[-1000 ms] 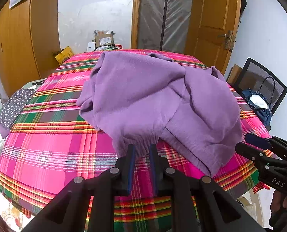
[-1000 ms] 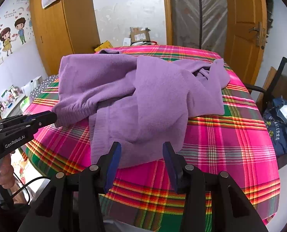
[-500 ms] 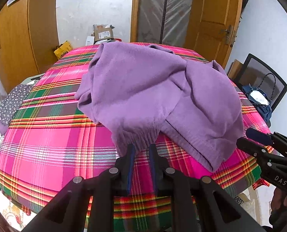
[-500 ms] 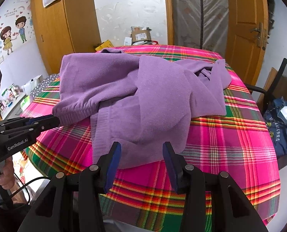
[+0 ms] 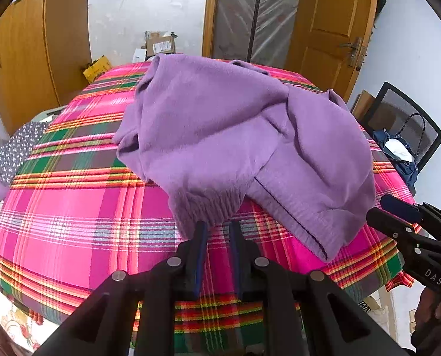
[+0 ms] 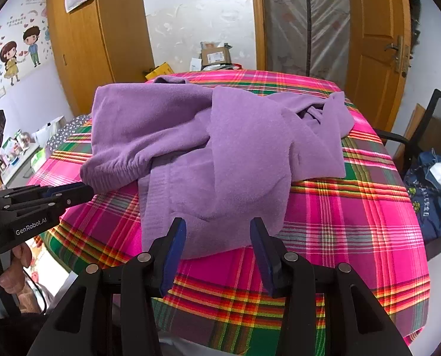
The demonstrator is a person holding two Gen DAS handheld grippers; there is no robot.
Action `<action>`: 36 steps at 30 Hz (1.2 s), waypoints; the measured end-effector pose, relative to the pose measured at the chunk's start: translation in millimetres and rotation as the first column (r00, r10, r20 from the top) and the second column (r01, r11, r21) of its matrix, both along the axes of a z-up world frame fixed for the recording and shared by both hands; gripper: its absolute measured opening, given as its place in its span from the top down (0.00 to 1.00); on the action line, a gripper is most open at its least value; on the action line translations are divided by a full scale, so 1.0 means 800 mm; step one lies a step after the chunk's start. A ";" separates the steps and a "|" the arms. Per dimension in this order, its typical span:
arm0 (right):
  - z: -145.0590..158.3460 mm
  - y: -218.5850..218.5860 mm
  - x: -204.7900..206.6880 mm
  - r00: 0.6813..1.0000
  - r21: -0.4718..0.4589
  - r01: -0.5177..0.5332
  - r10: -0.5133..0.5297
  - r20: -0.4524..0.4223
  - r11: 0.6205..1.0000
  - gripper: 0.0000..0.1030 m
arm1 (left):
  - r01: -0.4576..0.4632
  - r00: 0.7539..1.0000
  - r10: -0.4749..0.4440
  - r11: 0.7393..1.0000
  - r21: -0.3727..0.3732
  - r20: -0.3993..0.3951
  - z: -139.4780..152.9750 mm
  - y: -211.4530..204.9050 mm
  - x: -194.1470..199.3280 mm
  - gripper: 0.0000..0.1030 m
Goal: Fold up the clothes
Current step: 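Move both tools toward the crumpled lilac sweatshirt on the plaid table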
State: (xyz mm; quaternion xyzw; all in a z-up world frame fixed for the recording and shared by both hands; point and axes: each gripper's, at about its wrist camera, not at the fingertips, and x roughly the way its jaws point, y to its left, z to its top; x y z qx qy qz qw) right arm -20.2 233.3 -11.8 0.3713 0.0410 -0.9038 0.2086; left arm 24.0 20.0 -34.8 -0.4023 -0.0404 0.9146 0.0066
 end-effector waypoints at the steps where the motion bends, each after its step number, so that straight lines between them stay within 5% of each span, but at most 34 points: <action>1: 0.000 0.000 0.000 1.000 0.000 0.001 -0.001 0.000 1.000 0.55 | -0.001 1.000 0.001 1.000 0.003 0.002 -0.001 0.002 0.003 0.85; 36: -0.001 -0.005 -0.005 0.999 -0.018 0.039 -0.039 -0.002 0.999 0.55 | 0.045 0.999 -0.045 0.998 0.050 0.005 0.031 -0.025 -0.025 0.85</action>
